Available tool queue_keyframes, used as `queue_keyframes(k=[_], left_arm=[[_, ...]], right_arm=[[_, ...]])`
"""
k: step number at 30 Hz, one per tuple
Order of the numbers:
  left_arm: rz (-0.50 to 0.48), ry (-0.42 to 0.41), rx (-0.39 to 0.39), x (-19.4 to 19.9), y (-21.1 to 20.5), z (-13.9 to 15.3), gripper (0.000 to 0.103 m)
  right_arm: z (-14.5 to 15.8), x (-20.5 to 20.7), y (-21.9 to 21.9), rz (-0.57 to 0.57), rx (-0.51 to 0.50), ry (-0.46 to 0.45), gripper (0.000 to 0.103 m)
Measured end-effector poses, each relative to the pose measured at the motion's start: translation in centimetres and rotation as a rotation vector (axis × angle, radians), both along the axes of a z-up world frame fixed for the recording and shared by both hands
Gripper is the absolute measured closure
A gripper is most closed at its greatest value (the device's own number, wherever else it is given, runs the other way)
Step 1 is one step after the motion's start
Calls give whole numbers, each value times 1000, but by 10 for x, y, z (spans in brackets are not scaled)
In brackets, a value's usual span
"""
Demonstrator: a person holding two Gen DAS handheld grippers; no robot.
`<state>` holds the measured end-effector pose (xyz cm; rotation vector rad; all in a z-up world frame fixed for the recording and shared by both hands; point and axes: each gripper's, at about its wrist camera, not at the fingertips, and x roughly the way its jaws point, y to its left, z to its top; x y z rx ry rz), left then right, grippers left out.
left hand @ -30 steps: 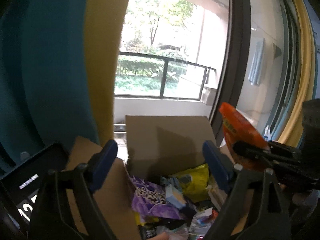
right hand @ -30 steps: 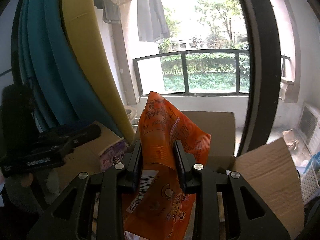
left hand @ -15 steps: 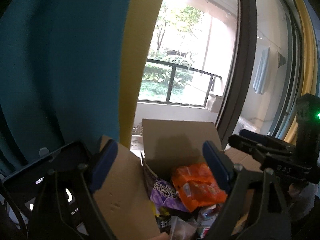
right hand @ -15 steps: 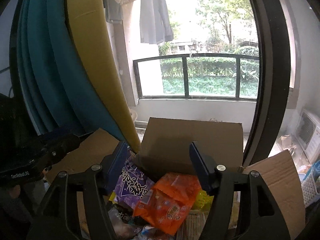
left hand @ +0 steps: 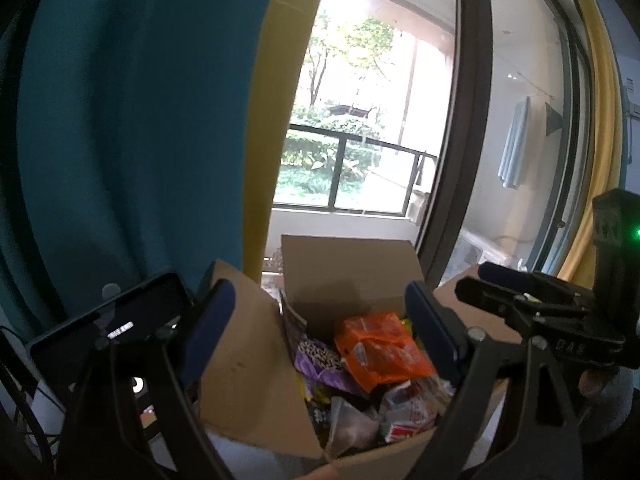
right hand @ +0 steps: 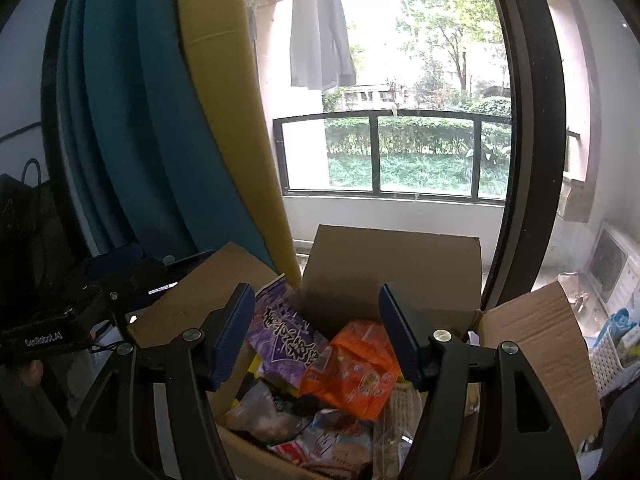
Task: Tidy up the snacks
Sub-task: 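Withdraw both tools from the box toward the wrapped bread loaf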
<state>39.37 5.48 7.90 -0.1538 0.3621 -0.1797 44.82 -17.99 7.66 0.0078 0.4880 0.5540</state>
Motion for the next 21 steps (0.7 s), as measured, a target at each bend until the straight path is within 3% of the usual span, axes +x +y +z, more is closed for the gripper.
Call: queue_keyframes(k=[21], left_arm=[[15, -14, -3, -81, 6, 1, 15]], right_arm=[[3, -66, -3, 4, -21, -2, 35]])
